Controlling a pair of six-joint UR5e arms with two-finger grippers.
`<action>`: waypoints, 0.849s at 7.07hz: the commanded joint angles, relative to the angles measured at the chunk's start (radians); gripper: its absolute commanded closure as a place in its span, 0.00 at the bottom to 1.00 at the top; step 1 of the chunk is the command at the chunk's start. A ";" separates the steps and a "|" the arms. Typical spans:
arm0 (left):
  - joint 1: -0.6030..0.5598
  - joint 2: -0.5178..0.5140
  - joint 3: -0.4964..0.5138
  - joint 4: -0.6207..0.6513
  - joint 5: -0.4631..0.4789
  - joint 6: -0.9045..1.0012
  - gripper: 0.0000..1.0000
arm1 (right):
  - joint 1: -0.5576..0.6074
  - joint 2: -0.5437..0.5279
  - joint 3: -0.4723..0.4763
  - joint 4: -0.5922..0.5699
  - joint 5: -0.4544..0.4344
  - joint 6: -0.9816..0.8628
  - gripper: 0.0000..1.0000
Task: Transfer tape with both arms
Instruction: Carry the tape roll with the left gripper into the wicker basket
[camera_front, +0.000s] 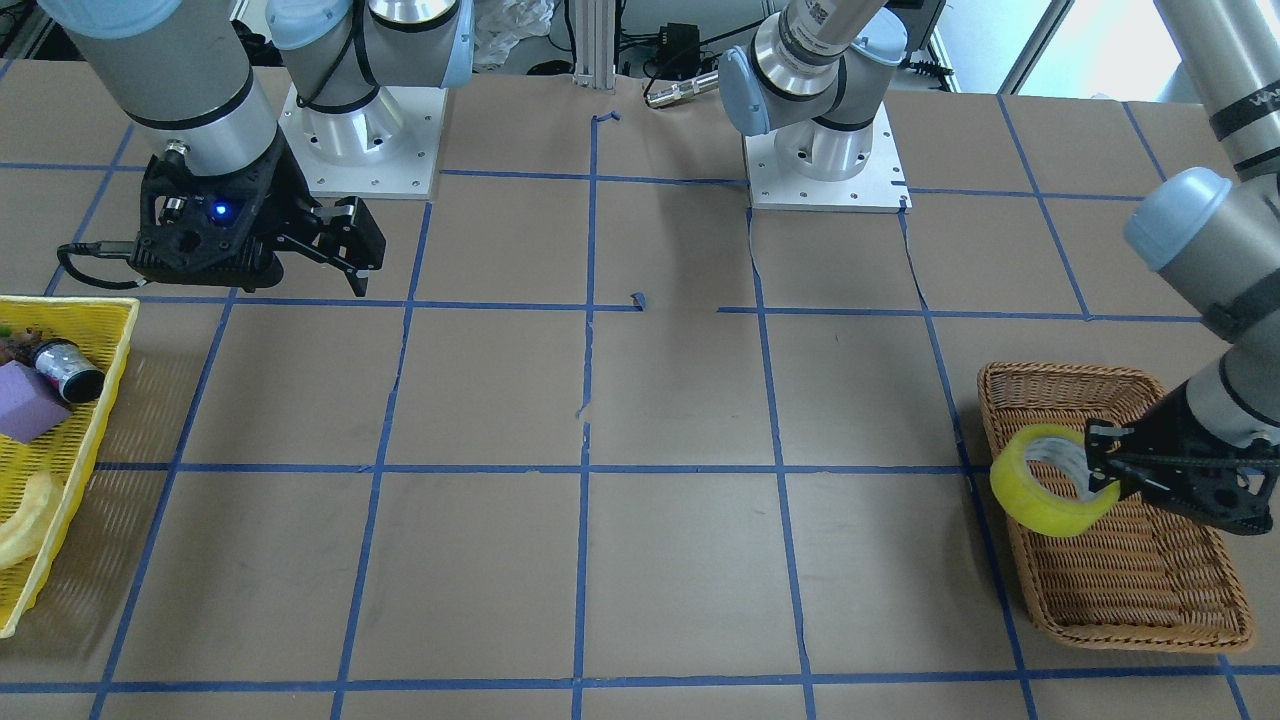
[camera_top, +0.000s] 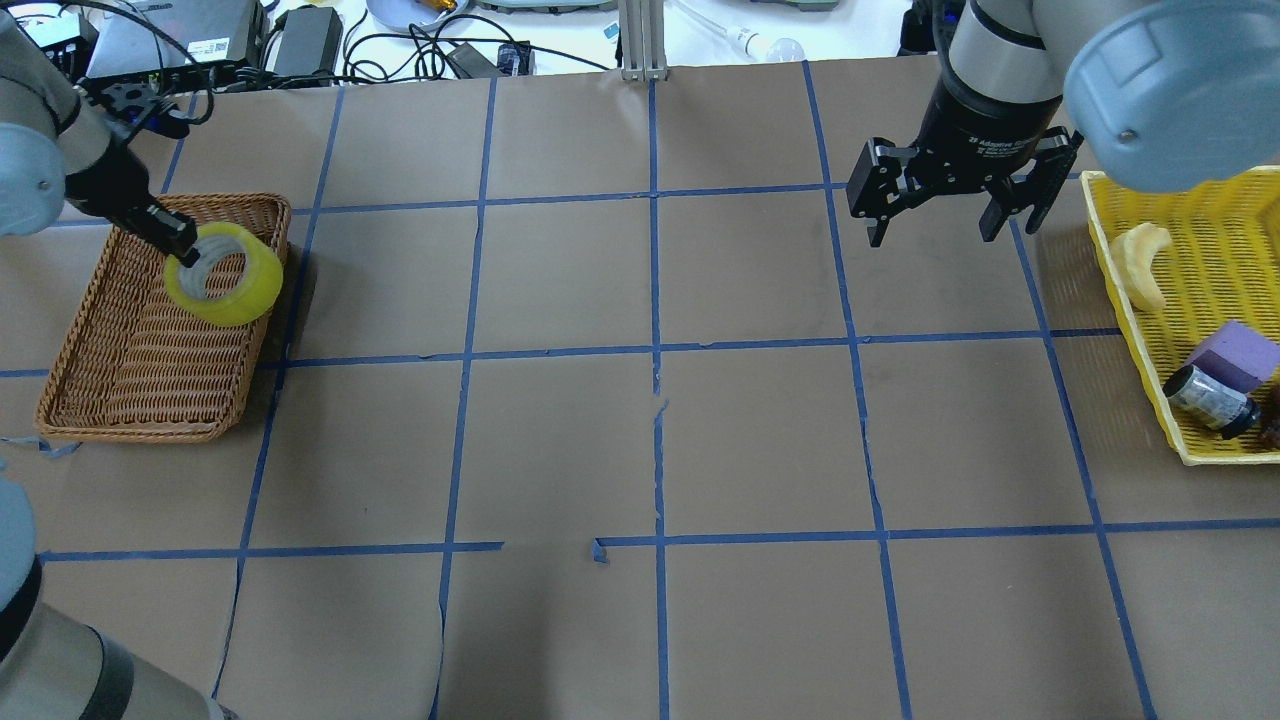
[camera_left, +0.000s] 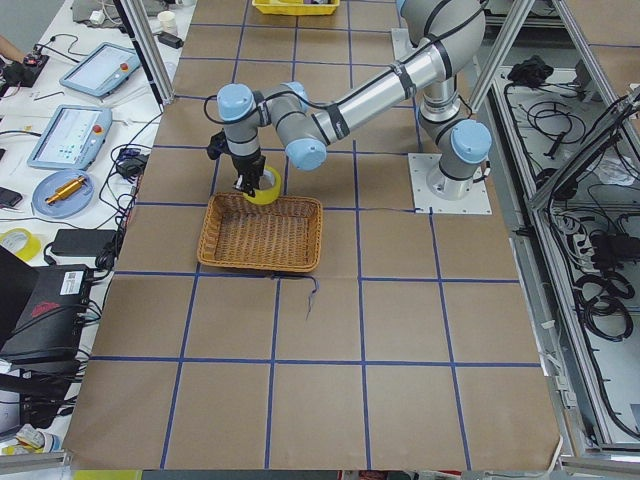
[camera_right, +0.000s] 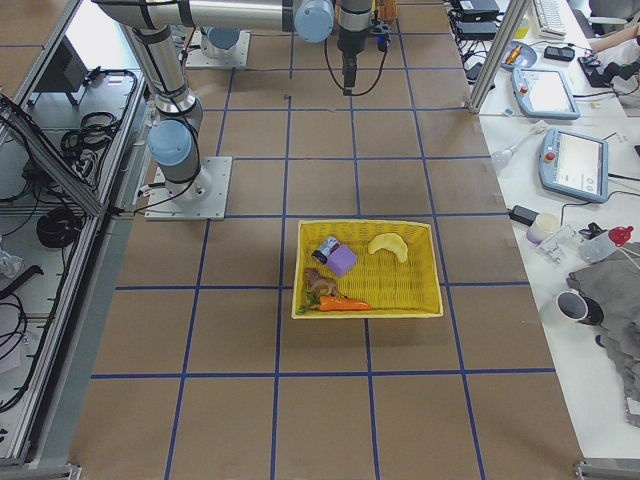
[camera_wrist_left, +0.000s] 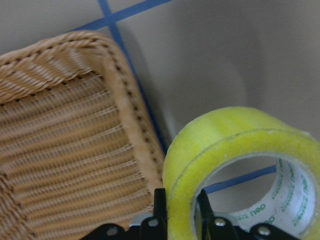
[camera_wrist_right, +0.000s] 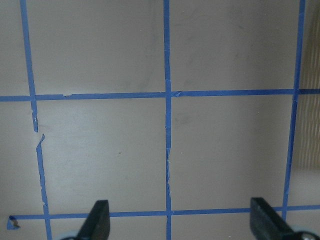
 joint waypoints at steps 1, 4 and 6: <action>0.063 -0.080 -0.005 0.046 0.042 0.046 1.00 | 0.003 0.000 0.003 0.001 -0.002 -0.001 0.00; 0.074 -0.066 0.009 0.014 0.045 0.029 0.00 | 0.001 -0.002 0.001 0.008 -0.003 0.001 0.00; -0.057 0.033 0.039 -0.229 0.047 -0.013 0.00 | 0.001 -0.003 0.001 0.014 -0.003 -0.001 0.00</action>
